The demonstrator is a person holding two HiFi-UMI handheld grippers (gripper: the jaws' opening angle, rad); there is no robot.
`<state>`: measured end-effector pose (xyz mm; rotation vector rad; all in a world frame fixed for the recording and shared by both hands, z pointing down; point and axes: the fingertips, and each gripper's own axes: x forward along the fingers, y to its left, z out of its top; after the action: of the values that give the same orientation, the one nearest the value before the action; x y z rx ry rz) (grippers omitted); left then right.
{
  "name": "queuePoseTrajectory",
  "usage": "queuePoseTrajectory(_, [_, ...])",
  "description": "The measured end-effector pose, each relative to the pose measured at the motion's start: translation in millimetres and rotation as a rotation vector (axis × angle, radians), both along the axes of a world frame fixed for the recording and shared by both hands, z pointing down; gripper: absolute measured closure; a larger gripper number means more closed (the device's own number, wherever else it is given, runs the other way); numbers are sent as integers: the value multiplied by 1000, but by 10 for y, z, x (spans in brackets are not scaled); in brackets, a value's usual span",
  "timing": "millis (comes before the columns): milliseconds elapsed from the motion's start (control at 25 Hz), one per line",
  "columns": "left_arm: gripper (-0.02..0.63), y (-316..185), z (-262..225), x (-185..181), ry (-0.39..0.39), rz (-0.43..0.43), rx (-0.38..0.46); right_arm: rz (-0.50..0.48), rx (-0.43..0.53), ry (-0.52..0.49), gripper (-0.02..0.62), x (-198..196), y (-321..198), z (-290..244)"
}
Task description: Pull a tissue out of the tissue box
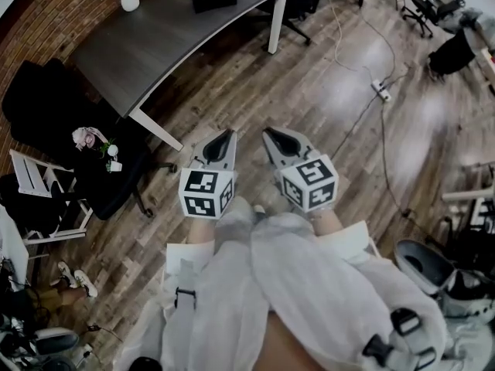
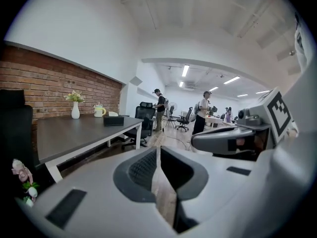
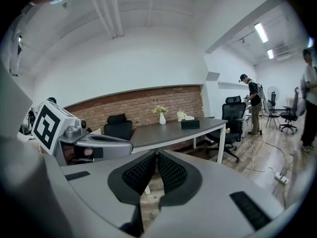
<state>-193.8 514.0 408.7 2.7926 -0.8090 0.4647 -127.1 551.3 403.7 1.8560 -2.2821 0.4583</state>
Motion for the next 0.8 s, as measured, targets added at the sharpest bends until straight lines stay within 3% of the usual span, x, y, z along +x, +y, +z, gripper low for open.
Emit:
queuePoseTrajectory(200, [592, -120, 112, -16, -13, -39, -35, 2, -24, 0, 598, 38, -117, 93])
queuePoseTrajectory(280, [534, -234, 140, -17, -18, -53, -44, -2, -27, 0, 598, 53, -225, 108])
queuePoseTrajectory(400, [531, -468, 198, 31, -30, -52, -57, 0, -31, -2, 598, 106, -450, 138])
queuePoseTrajectory(600, [531, -1010, 235, 212, -21, -29, -65, 26, -46, -3, 541, 281, -989, 169])
queuePoseTrajectory(800, [531, -1671, 134, 405, -7, -9, -54, 40, -44, 20, 523, 452, -1586, 110])
